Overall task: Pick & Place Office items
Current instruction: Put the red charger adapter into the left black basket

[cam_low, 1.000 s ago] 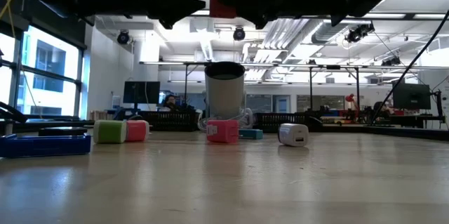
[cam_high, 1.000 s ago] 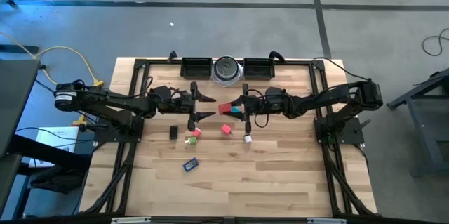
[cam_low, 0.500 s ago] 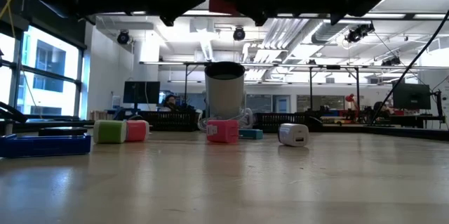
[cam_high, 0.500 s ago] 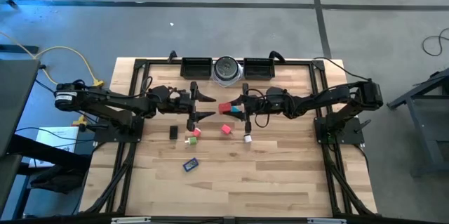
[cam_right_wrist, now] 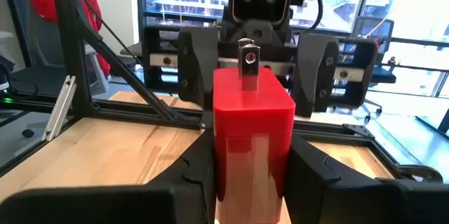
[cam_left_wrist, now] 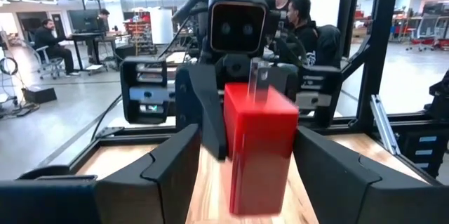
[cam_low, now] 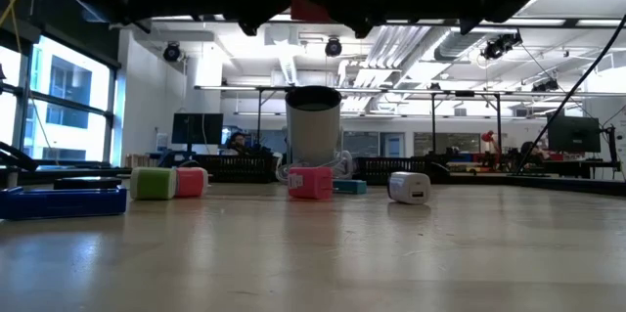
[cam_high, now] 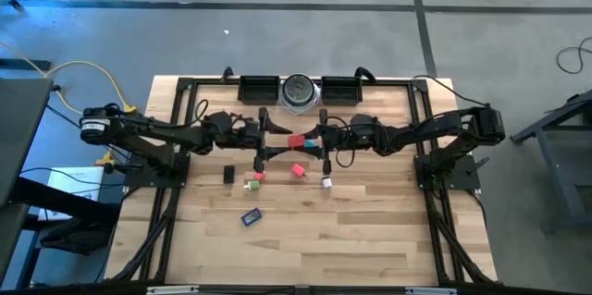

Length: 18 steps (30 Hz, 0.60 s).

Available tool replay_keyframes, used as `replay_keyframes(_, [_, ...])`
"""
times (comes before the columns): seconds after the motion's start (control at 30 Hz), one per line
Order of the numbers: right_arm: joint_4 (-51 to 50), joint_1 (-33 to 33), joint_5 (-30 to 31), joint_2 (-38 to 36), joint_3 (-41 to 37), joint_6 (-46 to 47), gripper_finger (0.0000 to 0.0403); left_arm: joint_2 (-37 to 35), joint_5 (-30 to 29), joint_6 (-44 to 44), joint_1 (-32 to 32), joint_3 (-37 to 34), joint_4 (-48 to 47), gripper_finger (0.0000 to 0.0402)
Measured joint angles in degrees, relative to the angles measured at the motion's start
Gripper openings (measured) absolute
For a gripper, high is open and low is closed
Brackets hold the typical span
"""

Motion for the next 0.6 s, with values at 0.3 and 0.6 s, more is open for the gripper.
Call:
replay_keyframes(0.3, [-0.1,0.0,0.0,0.0,0.0,0.0,0.0103,0.0,0.0,-0.2,0.0,0.7,-0.3,0.0218])
replay_keyframes(0.6, [0.2,0.0,-0.1,0.0,0.0,0.0,0.0103,2.0,1.4,-1.1,0.0,2.2,-1.8,0.0214])
